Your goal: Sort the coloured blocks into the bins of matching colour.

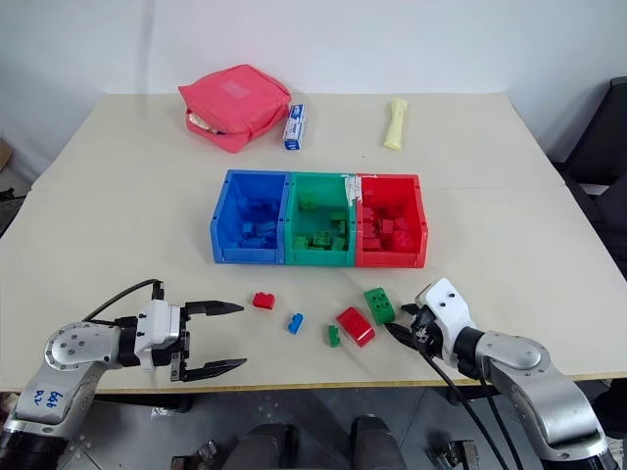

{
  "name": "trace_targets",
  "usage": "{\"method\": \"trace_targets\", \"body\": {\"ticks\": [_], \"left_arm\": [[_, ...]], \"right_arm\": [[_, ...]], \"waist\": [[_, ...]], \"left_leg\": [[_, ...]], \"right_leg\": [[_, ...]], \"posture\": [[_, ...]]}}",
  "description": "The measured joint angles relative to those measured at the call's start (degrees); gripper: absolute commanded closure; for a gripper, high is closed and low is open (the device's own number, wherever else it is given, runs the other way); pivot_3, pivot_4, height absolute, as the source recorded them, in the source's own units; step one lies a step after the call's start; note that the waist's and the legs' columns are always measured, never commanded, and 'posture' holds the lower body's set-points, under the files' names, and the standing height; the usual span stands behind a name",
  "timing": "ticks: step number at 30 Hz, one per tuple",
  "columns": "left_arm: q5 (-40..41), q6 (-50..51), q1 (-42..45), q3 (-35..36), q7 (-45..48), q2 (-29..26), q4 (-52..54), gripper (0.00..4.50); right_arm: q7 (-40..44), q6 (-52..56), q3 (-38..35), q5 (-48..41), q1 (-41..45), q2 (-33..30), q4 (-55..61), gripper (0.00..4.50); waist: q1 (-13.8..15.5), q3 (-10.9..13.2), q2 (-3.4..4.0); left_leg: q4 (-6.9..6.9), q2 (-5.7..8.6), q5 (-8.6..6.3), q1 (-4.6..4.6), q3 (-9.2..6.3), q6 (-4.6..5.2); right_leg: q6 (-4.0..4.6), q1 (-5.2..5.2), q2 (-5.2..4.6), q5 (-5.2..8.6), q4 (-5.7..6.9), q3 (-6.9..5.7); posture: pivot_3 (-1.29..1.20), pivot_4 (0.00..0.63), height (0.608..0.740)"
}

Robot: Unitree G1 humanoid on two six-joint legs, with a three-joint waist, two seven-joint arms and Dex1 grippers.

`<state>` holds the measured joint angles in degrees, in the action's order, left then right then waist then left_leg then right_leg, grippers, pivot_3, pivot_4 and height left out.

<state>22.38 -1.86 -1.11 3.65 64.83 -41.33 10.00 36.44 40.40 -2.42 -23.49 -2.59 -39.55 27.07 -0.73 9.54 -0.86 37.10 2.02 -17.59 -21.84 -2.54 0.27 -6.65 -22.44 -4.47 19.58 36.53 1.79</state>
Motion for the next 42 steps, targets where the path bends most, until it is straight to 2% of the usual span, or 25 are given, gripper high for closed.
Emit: {"method": "trace_targets", "body": {"ticks": [6, 9, 14, 21, 28, 31, 38, 39, 42], "left_arm": [[-0.1, -0.2, 1.0, -0.2, -0.1, 0.0, -0.1, 0.00], [-0.1, -0.3, 1.4, -0.2, -0.1, 0.1, -0.8, 0.00], [-0.1, -0.4, 1.6, -0.2, 0.0, 0.1, -1.3, 0.00], [-0.1, -0.5, 1.7, -0.2, 0.4, 0.0, -1.5, 0.00], [-0.1, -0.8, 2.3, -0.2, 0.4, 0.0, -1.8, 0.00], [0.2, -0.8, 2.7, -0.2, 0.5, 0.4, -1.7, 0.00], [1.6, 0.0, 4.8, -0.5, 1.2, 1.3, 0.6, 0.00], [1.9, 0.2, 5.1, -0.5, 0.9, 1.9, 0.6, 0.00], [2.5, 1.4, 5.4, -0.2, -0.7, 3.1, 0.7, 0.00]], "right_arm": [[1.7, 0.7, -0.2, -0.3, 0.4, -1.6, 0.7, 2.28], [1.7, 5.0, -0.3, -3.2, 1.8, -1.5, 1.8, 1.69], [1.3, 9.2, -0.4, -6.4, 2.5, -1.0, 4.1, 0.02], [-3.6, 12.1, 0.6, -5.7, 8.0, 1.4, 3.9, 0.02], [-7.4, 12.5, 2.7, -3.3, 9.4, 3.8, 2.0, 0.02], [-8.1, 12.5, 3.2, -2.9, 9.3, 4.1, 2.1, 0.60], [-4.1, 7.2, 3.2, -1.2, 6.0, 0.0, 2.2, 2.89], [-3.1, 6.1, 3.1, -1.2, 5.9, -0.3, 1.5, 3.06], [-0.2, 2.1, 3.2, -0.8, 6.9, -0.4, -1.5, 3.04]], "waist": [[0.3, 0.0, 0.01], [0.5, 0.0, 0.03], [0.6, 0.0, 0.04], [0.6, 0.1, 0.10], [0.6, 0.1, 0.10], [0.6, 0.1, 0.10], [0.6, 0.1, 0.10], [0.6, 0.1, 0.10], [0.4, 0.1, 0.12]], "left_leg": [[0.00, 0.00, -0.01, -0.01, 0.01, 0.02], [0.02, 0.00, -0.01, -0.04, 0.01, 0.01], [0.03, 0.01, -0.01, -0.09, 0.01, 0.01], [0.02, 0.01, 0.02, -0.15, 0.00, -0.03], [0.09, 0.05, 0.04, -0.22, -0.01, -0.07], [0.08, 0.05, 0.04, -0.21, -0.01, -0.06], [0.08, 0.06, 0.04, -0.22, -0.02, -0.06], [0.10, 0.06, 0.04, -0.22, -0.01, -0.06], [0.10, 0.06, 0.04, -0.22, 0.02, -0.05]], "right_leg": [[0.00, -0.01, 0.00, 0.00, -0.02, 0.00], [0.00, -0.03, 0.00, 0.00, -0.02, 0.01], [0.00, -0.04, -0.02, 0.00, -0.06, 0.00], [0.00, -0.13, -0.01, 0.00, -0.03, -0.02], [-0.01, -0.14, -0.04, -0.01, -0.04, -0.04], [-0.01, -0.14, -0.04, -0.01, -0.03, -0.04], [-0.02, -0.13, -0.04, -0.01, -0.05, -0.06], [-0.02, -0.13, -0.04, -0.01, -0.05, -0.05], [-0.02, -0.14, -0.02, -0.01, -0.02, -0.04]], "posture": [[0.00, 0.150, 0.740], [0.00, 0.150, 0.740], [0.00, 0.150, 0.740], [0.00, 0.150, 0.740], [0.00, 0.150, 0.740], [0.00, 0.150, 0.740], [0.00, 0.150, 0.740], [0.00, 0.150, 0.740], [0.00, 0.150, 0.740]]}}
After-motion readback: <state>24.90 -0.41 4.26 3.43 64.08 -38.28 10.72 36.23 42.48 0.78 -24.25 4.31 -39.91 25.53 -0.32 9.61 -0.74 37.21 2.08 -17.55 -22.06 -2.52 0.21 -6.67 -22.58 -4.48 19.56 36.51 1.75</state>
